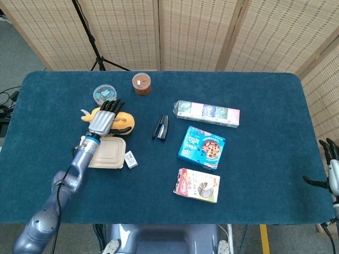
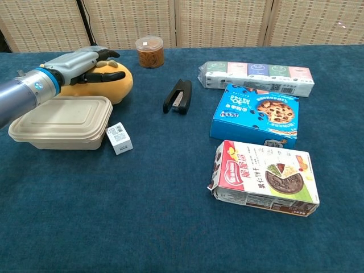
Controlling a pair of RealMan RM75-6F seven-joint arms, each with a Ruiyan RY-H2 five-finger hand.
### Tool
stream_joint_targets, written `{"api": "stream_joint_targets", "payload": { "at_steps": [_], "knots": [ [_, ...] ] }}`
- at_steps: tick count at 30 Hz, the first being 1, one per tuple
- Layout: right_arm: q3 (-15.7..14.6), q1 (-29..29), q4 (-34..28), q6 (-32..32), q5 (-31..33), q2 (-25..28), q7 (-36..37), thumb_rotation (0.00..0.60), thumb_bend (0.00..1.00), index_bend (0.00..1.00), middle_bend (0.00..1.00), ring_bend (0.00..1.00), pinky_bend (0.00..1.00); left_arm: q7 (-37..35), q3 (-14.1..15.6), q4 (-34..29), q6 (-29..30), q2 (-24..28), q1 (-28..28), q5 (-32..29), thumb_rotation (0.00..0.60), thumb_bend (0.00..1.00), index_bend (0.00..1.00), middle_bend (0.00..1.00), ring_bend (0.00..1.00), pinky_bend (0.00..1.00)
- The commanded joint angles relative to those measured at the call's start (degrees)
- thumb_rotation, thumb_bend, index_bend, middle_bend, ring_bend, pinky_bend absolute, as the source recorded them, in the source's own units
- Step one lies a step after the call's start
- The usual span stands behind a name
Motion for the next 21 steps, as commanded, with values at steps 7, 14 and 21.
{"api": "stream_joint_targets", "payload": {
  "at_steps": [7, 14, 21],
  "knots": [
    [-0.1, 0.2, -0.2, -0.4, 0.2, -0.1, -0.4, 0.6, 0.0, 0.0, 0.0, 0.0, 0.0, -0.8, 0.0, 0.7, -0.8, 1.0, 1.0, -0.3, 0.0, 0.0, 0.0, 0.0, 0.0, 0.0],
    [-0.1, 0.2, -0.3, -0.5, 0.3, 0.0, -0.5, 0.6, 0.0, 0.0, 0.0, 0.0, 0.0, -0.7, -0.2, 1.4, -1.6, 1.9, 1.5, -0.6, 0.0, 0.0, 0.0, 0.0, 0.0, 0.0],
    [-0.2, 0.2, -0.5, -0.6, 0.2, 0.0, -0.6, 0.6, 0.0, 0.0, 0.0, 0.0, 0.0, -0.9, -0.6, 1.4, -2.1, 3.0, 2.1, -1.2, 0.0, 0.0, 0.0, 0.0, 0.0, 0.0]
  ]
}}
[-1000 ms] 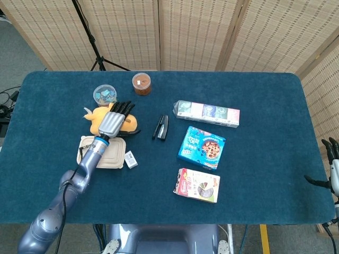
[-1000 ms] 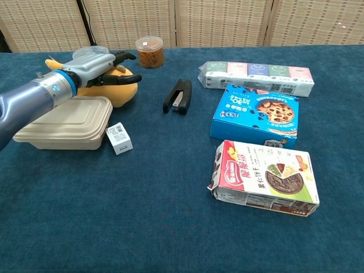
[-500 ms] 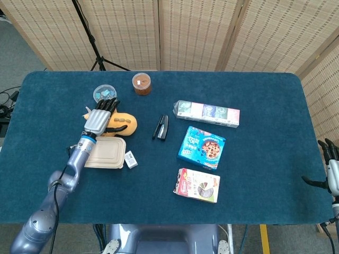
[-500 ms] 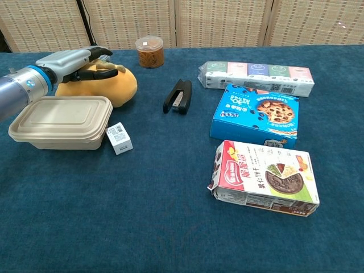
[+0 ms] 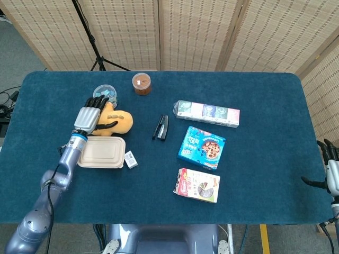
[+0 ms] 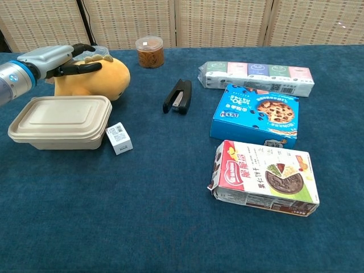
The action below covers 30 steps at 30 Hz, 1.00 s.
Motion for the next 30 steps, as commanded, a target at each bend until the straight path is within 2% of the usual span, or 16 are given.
{"api": "stream_joint_targets", "payload": {
  "at_steps": [1, 8, 23, 26, 30],
  "knots": [
    [0.0, 0.0, -0.1, 0.0, -0.1, 0.0, 0.0, 0.6, 0.0, 0.0, 0.0, 0.0, 0.0, -0.2, -0.1, -0.1, -0.1, 0.3, 0.3, -0.2, 0.0, 0.0, 0.0, 0.0, 0.0, 0.0],
    [-0.1, 0.0, -0.4, 0.2, -0.2, 0.1, -0.1, 0.6, 0.0, 0.0, 0.0, 0.0, 0.0, -1.8, -0.1, -0.8, 1.4, 0.8, 0.7, -0.1, 0.0, 0.0, 0.0, 0.0, 0.0, 0.0],
    [-0.4, -0.2, -1.0, 0.6, -1.1, 0.6, 1.0, 0.6, 0.0, 0.0, 0.0, 0.0, 0.0, -8.0, 0.2, -5.3, 13.0, 4.6, 1.6, 1.2, 0.0, 0.0, 0.0, 0.0, 0.0, 0.0],
    [-0.4, -0.2, -0.9, 0.5, -1.1, 0.6, 1.2, 0.6, 0.0, 0.0, 0.0, 0.0, 0.0, -8.3, 0.5, -7.7, 15.7, 6.5, 2.3, 1.7, 0.0, 0.0, 0.0, 0.0, 0.0, 0.0],
    [-0.2, -0.1, -0.6, 0.3, -0.7, 0.5, 1.2, 0.6, 0.0, 0.0, 0.0, 0.0, 0.0, -6.5, 1.2, -14.6, 19.5, 11.4, 4.7, 2.5, 0.0, 0.0, 0.0, 0.0, 0.0, 0.0]
  ]
}}
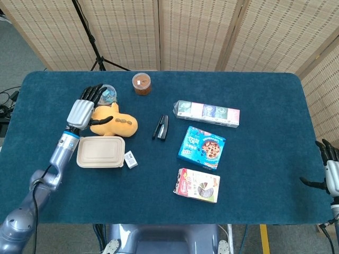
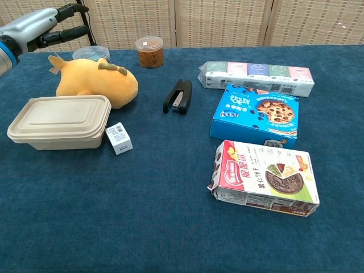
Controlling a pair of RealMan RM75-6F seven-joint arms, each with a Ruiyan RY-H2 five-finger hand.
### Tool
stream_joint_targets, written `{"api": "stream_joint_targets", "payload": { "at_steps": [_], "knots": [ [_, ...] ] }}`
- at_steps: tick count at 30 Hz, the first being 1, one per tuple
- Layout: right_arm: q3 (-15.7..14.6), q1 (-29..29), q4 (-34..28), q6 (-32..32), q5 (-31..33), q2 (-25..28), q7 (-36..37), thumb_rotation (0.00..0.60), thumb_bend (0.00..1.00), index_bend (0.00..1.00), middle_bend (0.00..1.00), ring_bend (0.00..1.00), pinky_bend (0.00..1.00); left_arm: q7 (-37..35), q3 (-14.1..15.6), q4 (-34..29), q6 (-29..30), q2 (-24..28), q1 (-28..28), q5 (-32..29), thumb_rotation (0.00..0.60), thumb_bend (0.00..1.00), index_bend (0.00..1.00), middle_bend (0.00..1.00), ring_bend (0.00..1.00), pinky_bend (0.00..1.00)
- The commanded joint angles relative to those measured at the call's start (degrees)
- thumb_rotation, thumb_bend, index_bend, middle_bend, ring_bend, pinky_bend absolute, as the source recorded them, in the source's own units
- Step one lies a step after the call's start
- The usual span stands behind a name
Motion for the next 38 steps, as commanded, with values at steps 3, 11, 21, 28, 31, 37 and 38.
{"api": "stream_joint_targets", "payload": {
  "at_steps": [3, 11, 21, 28, 31, 37, 38],
  "knots": [
    [0.1, -0.1, 0.0, 0.7, -0.1, -0.1, -0.7, 0.6, 0.0, 0.0, 0.0, 0.0, 0.0, 4.5, 1.0, -12.4, 6.7, 8.4, 4.6, 1.1, 0.0, 0.0, 0.0, 0.0, 0.0, 0.0],
    [-0.3, -1.1, -0.7, 6.1, -3.3, -0.7, -4.1, 0.6, 0.0, 0.0, 0.0, 0.0, 0.0, 20.3, 2.6, -41.3, 12.3, 25.3, 14.5, -1.1, 0.019, 0.0, 0.0, 0.0, 0.0, 0.0],
    [-1.5, -2.5, -0.8, 13.7, -9.4, -2.2, -8.2, 0.6, 0.0, 0.0, 0.0, 0.0, 0.0, 31.9, 4.8, -64.3, 18.8, 38.0, 25.6, -4.8, 0.348, 0.0, 0.0, 0.0, 0.0, 0.0],
    [-2.0, -3.3, -1.4, 17.1, -12.0, -2.5, -10.1, 0.6, 0.0, 0.0, 0.0, 0.0, 0.0, 39.1, 7.0, -73.5, 23.4, 42.5, 32.0, -5.0, 0.599, 0.0, 0.0, 0.0, 0.0, 0.0],
    [-2.4, -3.5, -1.9, 17.5, -12.8, -2.3, -9.9, 0.6, 0.0, 0.0, 0.0, 0.0, 0.0, 38.9, 7.1, -73.7, 25.0, 42.4, 33.5, -3.7, 0.6, 0.0, 0.0, 0.0, 0.0, 0.0],
    [-2.6, -3.8, -2.7, 17.6, -12.8, -2.0, -10.1, 0.6, 0.0, 0.0, 0.0, 0.0, 0.0, 36.3, 7.1, -71.4, 23.6, 42.1, 34.2, -2.1, 0.6, 0.0, 0.0, 0.0, 0.0, 0.0],
    [-2.6, -3.8, -2.8, 17.7, -12.8, -2.0, -10.2, 0.6, 0.0, 0.0, 0.0, 0.0, 0.0, 36.1, 7.0, -71.0, 23.4, 42.0, 34.2, -2.0, 0.6, 0.0, 0.0, 0.0, 0.0, 0.0]
  ]
}}
